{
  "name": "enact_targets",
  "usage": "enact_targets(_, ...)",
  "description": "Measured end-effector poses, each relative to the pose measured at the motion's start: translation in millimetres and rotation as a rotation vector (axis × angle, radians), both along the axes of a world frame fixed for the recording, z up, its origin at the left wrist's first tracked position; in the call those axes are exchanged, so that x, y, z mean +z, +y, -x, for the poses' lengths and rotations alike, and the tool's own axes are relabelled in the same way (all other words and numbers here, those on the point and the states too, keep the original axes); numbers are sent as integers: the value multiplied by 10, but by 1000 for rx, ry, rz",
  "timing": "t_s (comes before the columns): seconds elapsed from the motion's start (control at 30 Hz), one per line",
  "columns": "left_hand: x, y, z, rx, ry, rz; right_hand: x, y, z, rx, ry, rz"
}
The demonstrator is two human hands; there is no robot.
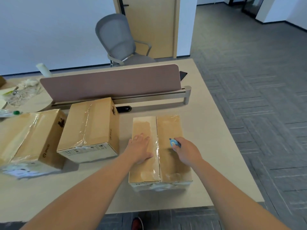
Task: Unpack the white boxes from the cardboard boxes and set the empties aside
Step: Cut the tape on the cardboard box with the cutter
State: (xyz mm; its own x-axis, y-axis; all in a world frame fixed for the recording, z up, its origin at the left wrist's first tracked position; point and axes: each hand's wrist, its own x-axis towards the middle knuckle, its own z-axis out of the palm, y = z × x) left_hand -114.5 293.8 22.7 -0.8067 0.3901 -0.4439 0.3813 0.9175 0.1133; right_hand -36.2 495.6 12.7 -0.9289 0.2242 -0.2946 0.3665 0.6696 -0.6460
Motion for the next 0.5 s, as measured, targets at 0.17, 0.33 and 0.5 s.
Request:
enact_targets(0.17,67,-71,47,87,-28,-113,47,-96,24,-62,17,3)
enact_targets(0.33,92,-246,314,74,-6,-199,120,-355,141,-115,33,-27)
enact_targets(0.5,63,-367,634,41,-23,-276,107,-541,378,-241,-7,-10)
